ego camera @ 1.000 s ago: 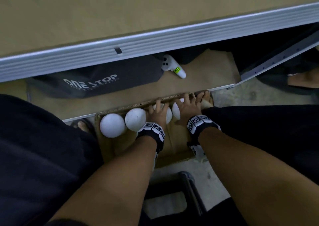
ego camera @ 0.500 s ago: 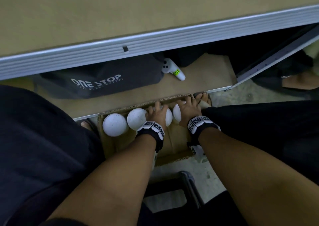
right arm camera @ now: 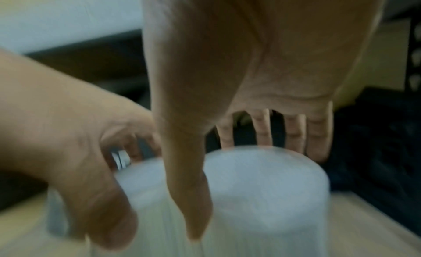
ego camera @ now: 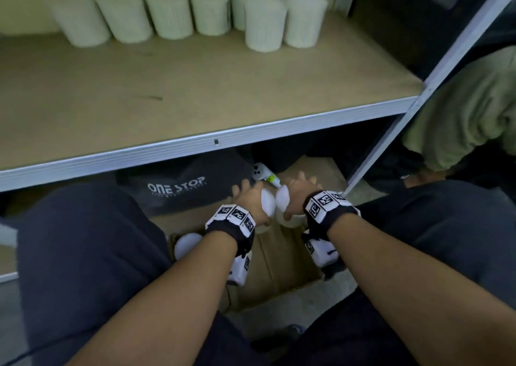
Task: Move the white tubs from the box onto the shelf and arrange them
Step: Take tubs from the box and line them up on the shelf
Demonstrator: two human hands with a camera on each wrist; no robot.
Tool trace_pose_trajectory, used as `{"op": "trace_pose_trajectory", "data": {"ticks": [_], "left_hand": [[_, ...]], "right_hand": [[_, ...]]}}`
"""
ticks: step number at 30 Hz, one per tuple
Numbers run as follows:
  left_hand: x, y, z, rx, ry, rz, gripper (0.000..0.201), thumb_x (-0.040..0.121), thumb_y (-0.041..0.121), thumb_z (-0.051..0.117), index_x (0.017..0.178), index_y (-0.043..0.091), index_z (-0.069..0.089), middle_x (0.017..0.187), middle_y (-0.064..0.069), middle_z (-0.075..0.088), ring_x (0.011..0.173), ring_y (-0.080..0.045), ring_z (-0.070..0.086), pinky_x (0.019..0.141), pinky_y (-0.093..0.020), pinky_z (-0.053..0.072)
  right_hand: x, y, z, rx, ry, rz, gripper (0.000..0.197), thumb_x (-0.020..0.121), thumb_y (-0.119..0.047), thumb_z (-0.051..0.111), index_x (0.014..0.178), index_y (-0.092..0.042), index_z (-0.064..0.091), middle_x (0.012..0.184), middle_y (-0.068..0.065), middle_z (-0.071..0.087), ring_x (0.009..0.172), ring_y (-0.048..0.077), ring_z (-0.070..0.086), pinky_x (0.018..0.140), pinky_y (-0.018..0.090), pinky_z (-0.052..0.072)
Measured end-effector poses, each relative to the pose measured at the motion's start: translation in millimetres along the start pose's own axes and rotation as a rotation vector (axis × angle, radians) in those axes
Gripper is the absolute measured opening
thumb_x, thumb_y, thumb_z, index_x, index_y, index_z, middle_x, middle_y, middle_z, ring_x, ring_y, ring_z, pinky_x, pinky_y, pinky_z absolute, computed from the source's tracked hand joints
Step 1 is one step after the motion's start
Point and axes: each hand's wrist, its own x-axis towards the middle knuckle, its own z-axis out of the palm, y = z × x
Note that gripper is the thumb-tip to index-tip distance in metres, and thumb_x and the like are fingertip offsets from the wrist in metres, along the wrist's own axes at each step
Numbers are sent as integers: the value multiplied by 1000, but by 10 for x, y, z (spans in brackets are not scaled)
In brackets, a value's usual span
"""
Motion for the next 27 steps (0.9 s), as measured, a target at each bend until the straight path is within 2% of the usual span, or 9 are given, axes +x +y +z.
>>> {"op": "trace_pose_trajectory", "data": {"ticks": [2,7,12,16,20,24,27], "left_hand": [[-135,62,-200,-13,35,15,87,56,41,80,131,29,38,129,-6,34,122,-35,34,97,-48,39],[-497,162,-667,-41,104,80,87,58,44,78,134,32,37,126,-4,37,120,-32,35,94,-46,38],[-863,182,-1070,-58,166,137,82,60,42,78,133,33,40,125,-3,42,122,-30,35,93,-45,41],[-1089,197,-1344,-86,256,155,80,58,43,77,130,32,46,125,-3,48,123,-29,39,98,-45,44],[-1259,249,-1626,-111,355,189,78,54,48,73,126,32,50,124,-1,52,119,-26,45,99,-38,43],[-1375,254,-1899,-146,462,195,69,65,40,77,128,28,52,131,0,53,123,-22,44,100,-31,37],[-1400,226,-2037,-168,525,188,67,67,39,76,128,26,53,133,2,51,123,-20,44,102,-30,34]], "right_hand": [[-164,-23,-216,-11,38,-22,92,59,-40,83,137,-24,37,139,12,37,128,41,38,100,51,42],[-607,-30,-666,-11,128,-51,87,63,-38,82,137,-28,39,134,10,34,125,39,34,90,49,44],[-968,-81,-921,29,192,-90,85,60,-40,82,133,-30,40,125,7,35,119,36,34,91,47,47],[-1206,-114,-1130,86,273,-124,91,55,-41,83,135,-35,39,128,5,38,121,36,34,94,46,46],[-1412,-127,-1413,143,381,-189,94,52,-39,83,136,-34,41,128,5,44,123,33,39,98,40,44],[-1526,-185,-1662,238,475,-233,90,56,-36,83,137,-32,42,132,5,49,126,30,40,98,38,43],[-1522,-271,-1763,307,546,-259,85,58,-34,83,133,-31,43,127,4,51,122,30,37,92,37,41]]}}
